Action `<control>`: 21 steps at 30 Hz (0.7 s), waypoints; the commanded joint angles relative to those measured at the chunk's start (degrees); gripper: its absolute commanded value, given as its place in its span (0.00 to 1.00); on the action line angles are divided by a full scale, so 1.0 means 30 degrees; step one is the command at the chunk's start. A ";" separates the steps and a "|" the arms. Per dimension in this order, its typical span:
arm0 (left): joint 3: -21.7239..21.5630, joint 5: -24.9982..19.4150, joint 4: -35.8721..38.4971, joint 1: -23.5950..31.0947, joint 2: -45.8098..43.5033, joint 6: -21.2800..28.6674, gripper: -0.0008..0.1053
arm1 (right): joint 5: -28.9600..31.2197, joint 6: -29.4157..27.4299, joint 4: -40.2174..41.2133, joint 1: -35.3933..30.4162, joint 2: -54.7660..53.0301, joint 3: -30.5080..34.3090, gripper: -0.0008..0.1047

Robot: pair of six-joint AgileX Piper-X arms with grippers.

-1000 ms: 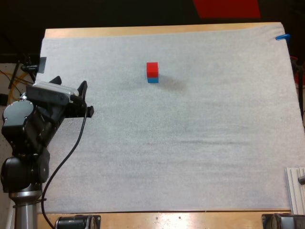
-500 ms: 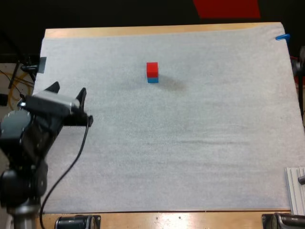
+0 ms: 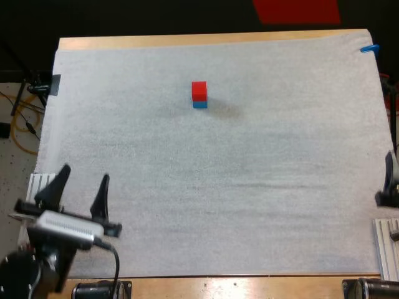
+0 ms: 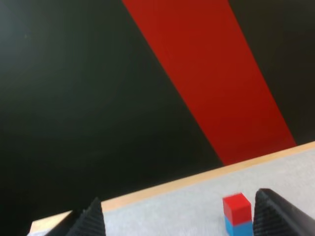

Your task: Stack red cube on blue cube

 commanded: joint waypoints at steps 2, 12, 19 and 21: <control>0.0447 -0.0023 0.1464 -0.0072 -0.1618 0.0034 0.60 | -0.0233 -0.0295 0.0813 0.0042 -0.1463 0.0562 0.74; 0.0751 -0.0023 0.8279 -0.0072 -0.6335 0.0034 0.60 | -0.0233 -0.0259 0.4931 0.0042 -0.5622 0.1748 0.74; 0.0806 -0.0079 1.1246 -0.0004 -0.6172 0.1155 0.60 | -0.0185 -0.0021 0.6251 0.0104 -0.7236 0.2421 0.74; 0.0882 -0.0088 1.1103 -0.0004 -0.6172 0.1154 0.60 | -0.0550 -0.0021 0.6222 0.0099 -0.7243 0.2548 0.74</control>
